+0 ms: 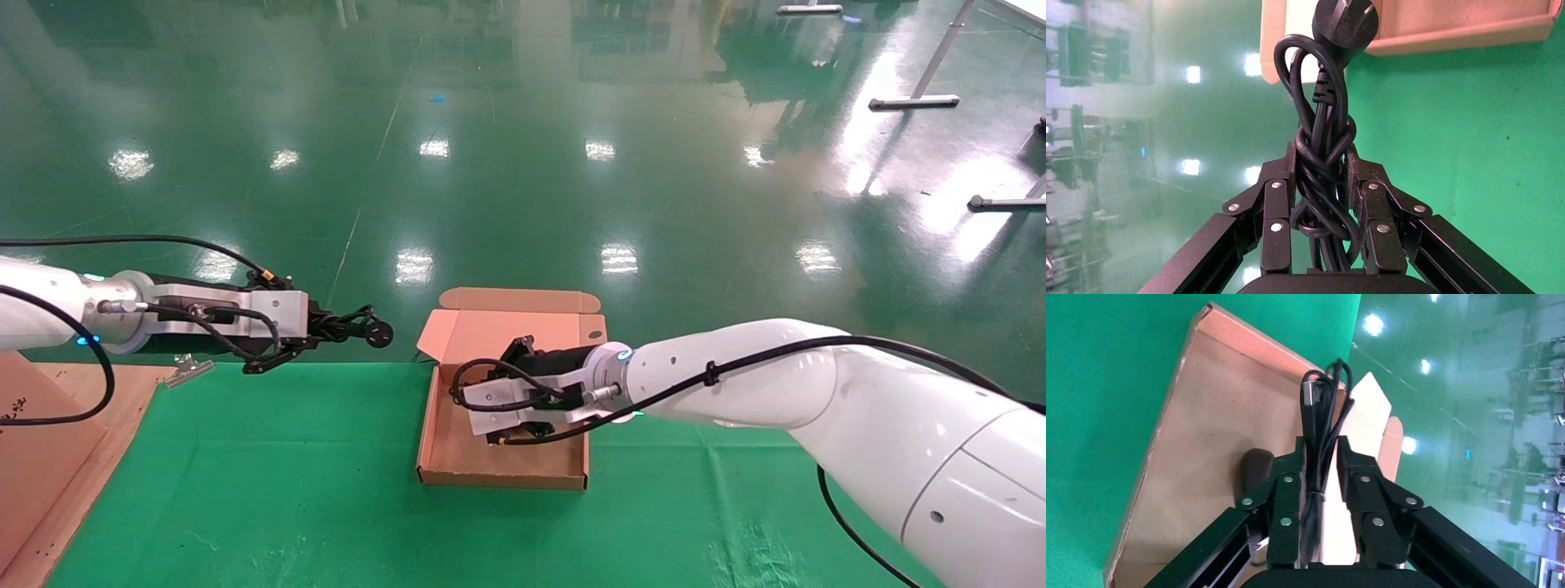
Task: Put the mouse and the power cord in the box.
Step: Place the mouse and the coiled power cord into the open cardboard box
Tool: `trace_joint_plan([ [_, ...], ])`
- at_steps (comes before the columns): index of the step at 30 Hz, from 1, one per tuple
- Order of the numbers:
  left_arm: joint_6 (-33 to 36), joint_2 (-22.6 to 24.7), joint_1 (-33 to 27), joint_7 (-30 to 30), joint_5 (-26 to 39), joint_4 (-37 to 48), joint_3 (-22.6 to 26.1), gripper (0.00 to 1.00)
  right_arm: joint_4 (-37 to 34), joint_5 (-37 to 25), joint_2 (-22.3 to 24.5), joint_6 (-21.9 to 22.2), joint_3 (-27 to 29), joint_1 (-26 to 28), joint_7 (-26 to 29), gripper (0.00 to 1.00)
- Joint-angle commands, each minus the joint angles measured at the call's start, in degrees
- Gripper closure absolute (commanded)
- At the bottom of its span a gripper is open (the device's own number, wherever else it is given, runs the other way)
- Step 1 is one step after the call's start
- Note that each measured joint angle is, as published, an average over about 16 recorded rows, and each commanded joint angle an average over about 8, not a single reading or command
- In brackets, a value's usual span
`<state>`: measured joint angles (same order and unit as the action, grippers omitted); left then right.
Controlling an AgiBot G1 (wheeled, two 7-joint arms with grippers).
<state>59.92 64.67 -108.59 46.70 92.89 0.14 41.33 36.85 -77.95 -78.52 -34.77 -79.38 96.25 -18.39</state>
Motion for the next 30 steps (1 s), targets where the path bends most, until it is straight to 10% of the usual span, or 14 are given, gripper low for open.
trace_joint_plan([
  [1, 0.14, 0.34, -0.03, -0.19, -0.01, -0.07, 0.00, 1.00, -0.07, 0.59, 0.00, 0.18, -0.47, 0.11, -0.18, 0.00],
  [30, -4.21, 9.51, 8.34, -0.43, 0.63, -0.70, 0.43, 1.00, -12.58, 15.67, 0.83, 2.78, 2.29, 1.10, 0.60, 0.00],
])
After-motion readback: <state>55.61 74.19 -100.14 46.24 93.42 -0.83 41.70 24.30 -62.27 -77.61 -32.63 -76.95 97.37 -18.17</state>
